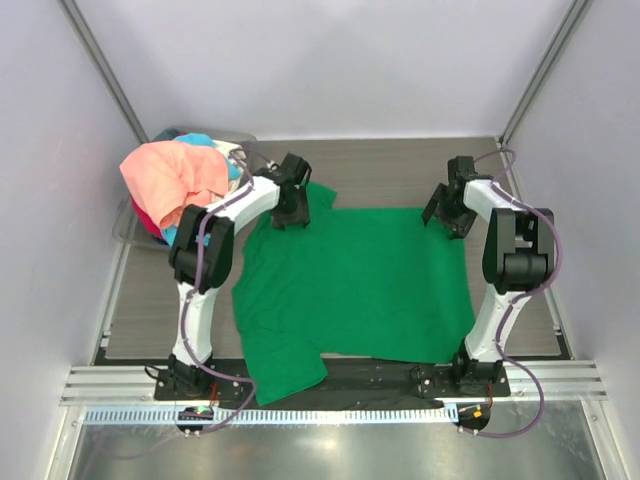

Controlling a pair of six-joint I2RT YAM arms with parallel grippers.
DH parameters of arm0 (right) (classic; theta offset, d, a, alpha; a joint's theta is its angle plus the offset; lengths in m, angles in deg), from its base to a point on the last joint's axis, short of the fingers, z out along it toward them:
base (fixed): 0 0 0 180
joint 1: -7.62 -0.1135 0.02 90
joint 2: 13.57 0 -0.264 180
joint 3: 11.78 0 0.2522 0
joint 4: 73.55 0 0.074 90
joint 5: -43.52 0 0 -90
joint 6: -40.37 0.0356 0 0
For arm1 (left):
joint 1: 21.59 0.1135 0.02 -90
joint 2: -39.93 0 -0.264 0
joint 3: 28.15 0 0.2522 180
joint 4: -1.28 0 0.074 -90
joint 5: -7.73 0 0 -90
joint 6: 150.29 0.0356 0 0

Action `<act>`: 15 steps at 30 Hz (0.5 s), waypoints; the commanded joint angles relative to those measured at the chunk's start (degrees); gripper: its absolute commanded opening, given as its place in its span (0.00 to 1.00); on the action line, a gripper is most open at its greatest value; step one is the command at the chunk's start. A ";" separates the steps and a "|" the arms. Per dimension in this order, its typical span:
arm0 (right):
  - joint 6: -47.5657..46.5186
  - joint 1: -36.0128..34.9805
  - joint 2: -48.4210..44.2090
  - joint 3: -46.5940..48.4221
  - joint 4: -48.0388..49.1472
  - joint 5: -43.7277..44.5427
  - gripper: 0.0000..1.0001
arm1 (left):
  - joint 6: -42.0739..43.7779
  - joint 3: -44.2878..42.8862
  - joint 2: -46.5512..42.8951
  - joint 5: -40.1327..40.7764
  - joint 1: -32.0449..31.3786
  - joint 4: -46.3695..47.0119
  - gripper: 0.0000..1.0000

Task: Fold and stack the t-shirts
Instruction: Flatten the tshirt out

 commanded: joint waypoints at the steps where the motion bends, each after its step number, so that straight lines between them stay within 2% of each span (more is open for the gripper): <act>1: 1.17 0.22 2.04 4.54 2.20 -0.09 0.81 | -0.95 -2.54 2.96 -0.21 1.27 3.83 0.57; 6: 1.87 1.01 10.57 9.81 2.29 1.66 0.80 | -0.95 -9.48 12.00 -1.18 3.02 3.83 0.57; 10: 2.75 2.50 21.37 21.82 2.20 -1.49 0.78 | -1.12 -19.40 20.62 -3.02 5.39 1.47 0.57; 11: 3.19 2.68 24.79 24.13 2.20 -2.37 0.78 | -0.95 -26.65 23.07 -3.29 5.93 0.06 0.57; 13: 3.19 3.03 28.15 31.77 0.72 -2.73 0.78 | -0.69 -35.64 30.02 -4.25 7.60 -3.45 0.57; 14: 3.45 3.29 31.04 34.41 0.18 -2.64 0.78 | -0.51 -44.65 32.04 -4.35 7.95 -6.43 0.57; 15: 3.63 3.47 32.20 36.78 -0.08 -3.08 0.78 | 0.10 -48.48 33.63 -4.43 8.65 -6.98 0.59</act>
